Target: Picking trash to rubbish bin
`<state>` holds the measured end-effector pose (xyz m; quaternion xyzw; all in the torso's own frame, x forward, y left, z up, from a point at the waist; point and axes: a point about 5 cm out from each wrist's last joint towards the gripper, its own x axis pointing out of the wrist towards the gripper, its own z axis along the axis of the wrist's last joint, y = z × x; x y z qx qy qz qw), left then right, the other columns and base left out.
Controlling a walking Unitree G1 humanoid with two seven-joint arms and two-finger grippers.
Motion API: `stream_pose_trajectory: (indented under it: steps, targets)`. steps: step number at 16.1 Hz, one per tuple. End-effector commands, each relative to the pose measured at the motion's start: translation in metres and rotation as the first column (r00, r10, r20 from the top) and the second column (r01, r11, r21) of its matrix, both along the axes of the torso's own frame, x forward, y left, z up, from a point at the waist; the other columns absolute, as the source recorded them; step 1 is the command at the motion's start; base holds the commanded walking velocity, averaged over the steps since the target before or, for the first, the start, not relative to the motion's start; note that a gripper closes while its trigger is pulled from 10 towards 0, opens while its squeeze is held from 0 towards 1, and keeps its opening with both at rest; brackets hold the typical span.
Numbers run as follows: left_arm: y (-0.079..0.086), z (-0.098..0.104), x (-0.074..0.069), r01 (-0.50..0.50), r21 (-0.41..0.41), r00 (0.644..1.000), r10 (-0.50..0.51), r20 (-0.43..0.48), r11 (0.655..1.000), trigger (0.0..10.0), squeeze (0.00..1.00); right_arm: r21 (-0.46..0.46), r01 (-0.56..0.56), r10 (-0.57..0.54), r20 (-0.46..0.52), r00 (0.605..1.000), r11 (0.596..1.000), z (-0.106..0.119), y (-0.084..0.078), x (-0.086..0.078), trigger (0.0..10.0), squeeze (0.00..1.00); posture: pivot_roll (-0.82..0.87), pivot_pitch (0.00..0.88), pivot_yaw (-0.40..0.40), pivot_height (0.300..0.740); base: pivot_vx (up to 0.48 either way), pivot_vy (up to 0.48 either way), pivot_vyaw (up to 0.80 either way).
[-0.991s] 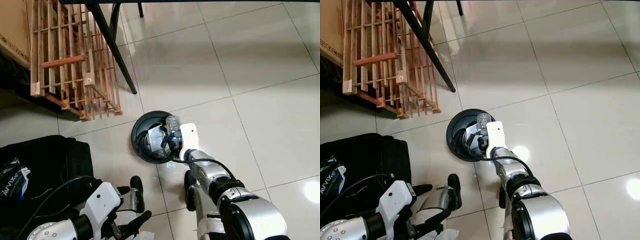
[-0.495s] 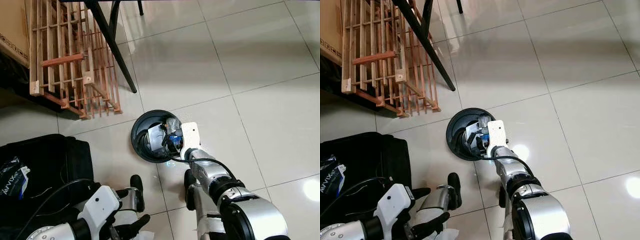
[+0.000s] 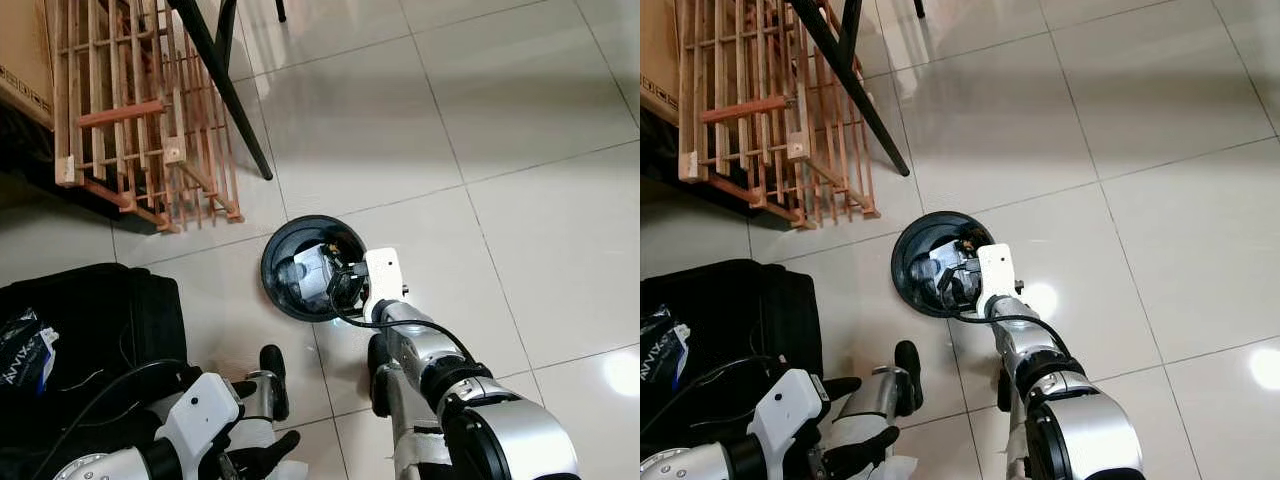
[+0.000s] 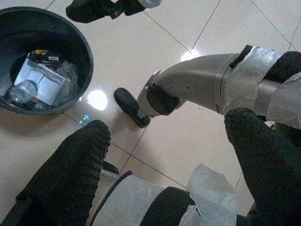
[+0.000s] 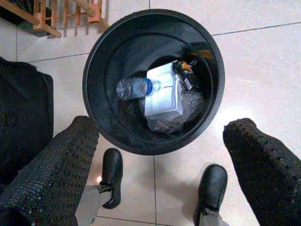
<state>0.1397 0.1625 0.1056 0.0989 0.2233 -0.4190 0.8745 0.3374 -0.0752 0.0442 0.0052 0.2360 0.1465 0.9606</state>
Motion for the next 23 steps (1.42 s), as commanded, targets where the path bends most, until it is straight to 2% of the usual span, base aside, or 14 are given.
stream_pose_trajectory:
  steps: [1,5,6,7,9,13,16,17,19,23]
  targets:
    - [0.0,-0.008,-0.007,0.001,0.011,0.999,-0.001,-0.05,1.0,10.0,0.0,0.005,-0.005,0.006,-0.068,0.998,1.0,-0.018,0.001,-0.014,10.0,1.0,0.27,0.596,0.089,0.74,0.0,0.0,0.0]
    - [-0.002,-0.009,-0.001,0.001,0.009,0.999,-0.001,-0.032,1.0,10.0,0.0,-0.024,0.005,-0.006,-0.039,0.999,1.0,-0.015,-0.007,-0.011,10.0,1.0,0.26,0.575,0.086,0.74,0.0,0.0,0.0]
    - [-0.002,-0.01,0.001,0.002,0.007,1.0,-0.002,-0.026,1.0,10.0,0.0,-0.049,-0.002,0.002,-0.014,1.0,0.999,-0.013,-0.009,-0.009,10.0,0.31,0.25,0.565,0.085,0.74,0.0,0.0,0.0]
    - [-0.004,-0.01,0.005,0.002,0.004,1.0,-0.002,-0.016,1.0,10.0,0.0,-0.081,-0.002,0.004,0.021,1.0,0.997,-0.011,-0.012,-0.007,10.0,0.0,0.25,0.544,0.081,0.74,0.0,0.0,0.0]
    - [-0.007,-0.011,0.016,0.002,-0.002,1.0,-0.002,0.017,1.0,10.0,0.0,-0.13,0.007,0.007,0.107,0.994,0.991,-0.003,-0.02,-0.003,10.0,0.0,0.23,0.501,0.078,0.74,0.0,0.0,0.0]
    - [-0.013,-0.011,0.039,0.01,-0.018,0.997,-0.009,0.073,1.0,10.0,0.0,-0.135,0.045,-0.012,0.237,0.971,0.99,0.011,-0.035,0.004,10.0,0.0,0.18,0.422,0.075,0.74,0.0,0.0,0.0]
    - [-0.019,-0.009,0.063,0.01,-0.029,0.99,-0.006,0.143,1.0,10.0,0.0,-0.128,0.062,-0.011,0.366,0.93,0.99,0.029,-0.049,0.004,10.0,0.0,0.14,0.338,0.09,0.74,0.0,0.0,0.0]
    - [-0.02,-0.009,0.066,0.011,-0.031,0.989,-0.006,0.15,0.999,10.0,0.0,-0.125,0.066,-0.014,0.378,0.926,0.99,0.031,-0.051,0.004,10.0,0.0,0.13,0.33,0.092,0.74,0.0,0.0,0.0]
    - [-0.029,-0.003,0.085,0.019,-0.049,0.977,-0.008,0.214,0.999,10.0,0.0,-0.124,0.082,-0.014,0.467,0.884,0.989,0.048,-0.062,-0.005,10.0,0.0,0.09,0.256,0.107,0.74,0.0,0.0,0.0]
    - [-0.04,0.004,0.104,-0.011,-0.111,0.964,0.04,0.263,0.994,10.0,0.0,-0.09,0.145,-0.076,0.531,0.844,0.985,0.07,-0.069,-0.021,10.0,0.0,0.04,0.194,0.118,0.74,0.0,0.0,0.0]
